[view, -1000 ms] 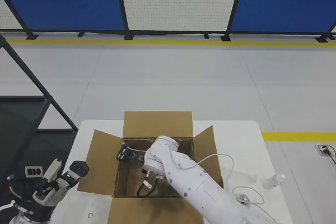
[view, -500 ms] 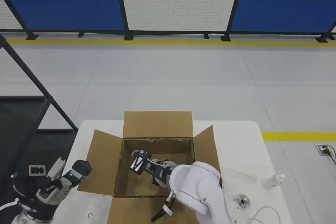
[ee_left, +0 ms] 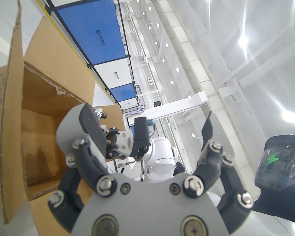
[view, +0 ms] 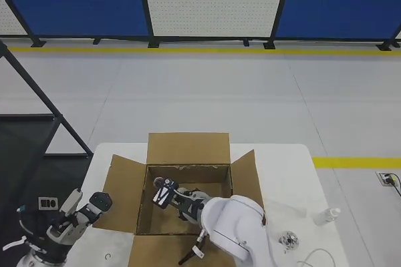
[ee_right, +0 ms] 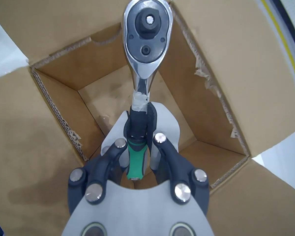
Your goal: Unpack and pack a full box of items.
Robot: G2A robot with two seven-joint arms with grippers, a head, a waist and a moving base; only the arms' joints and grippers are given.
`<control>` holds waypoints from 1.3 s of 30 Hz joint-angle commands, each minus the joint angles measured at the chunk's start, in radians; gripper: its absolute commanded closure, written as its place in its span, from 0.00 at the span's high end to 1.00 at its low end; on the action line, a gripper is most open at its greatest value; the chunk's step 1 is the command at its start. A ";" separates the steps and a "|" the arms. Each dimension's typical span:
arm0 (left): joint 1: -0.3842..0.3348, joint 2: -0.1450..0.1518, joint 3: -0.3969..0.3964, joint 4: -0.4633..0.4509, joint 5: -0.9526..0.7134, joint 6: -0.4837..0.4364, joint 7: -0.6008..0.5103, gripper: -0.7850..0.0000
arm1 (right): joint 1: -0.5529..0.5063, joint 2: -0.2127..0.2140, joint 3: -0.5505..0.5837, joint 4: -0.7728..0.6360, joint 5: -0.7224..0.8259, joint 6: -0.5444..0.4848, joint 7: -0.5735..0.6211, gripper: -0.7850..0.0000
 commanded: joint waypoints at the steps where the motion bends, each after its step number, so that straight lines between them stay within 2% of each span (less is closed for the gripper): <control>1: 0.002 0.000 0.012 -0.004 0.008 0.004 -0.008 1.00 | -0.012 0.003 0.011 -0.066 -0.001 0.009 -0.007 0.00; 6: 0.000 0.001 0.039 -0.011 0.029 0.009 -0.045 1.00 | -0.093 0.016 0.054 -0.293 -0.019 0.037 -0.009 0.00; 12: -0.012 0.004 0.062 -0.007 0.034 0.003 -0.100 1.00 | -0.249 0.036 0.138 -0.576 -0.052 0.082 -0.037 0.00; 19: -0.032 0.009 0.080 -0.009 0.019 -0.012 -0.183 1.00 | -0.325 0.048 0.282 -0.576 -0.180 0.203 -0.261 0.00; 29: -0.047 0.013 0.097 -0.007 0.023 -0.009 -0.205 1.00 | -0.553 0.069 0.511 -0.576 -0.168 0.261 -0.470 0.00; 33: -0.053 0.014 0.101 -0.008 0.025 -0.006 -0.207 1.00 | -0.622 0.077 0.605 -0.576 -0.131 0.261 -0.466 0.00; 37: -0.060 0.016 0.101 -0.006 0.025 -0.003 -0.205 1.00 | -0.663 0.086 0.704 -0.576 -0.042 0.222 -0.389 0.00; 39: -0.061 0.016 0.100 -0.005 0.026 -0.003 -0.199 1.00 | -0.665 0.087 0.716 -0.576 -0.027 0.215 -0.363 0.00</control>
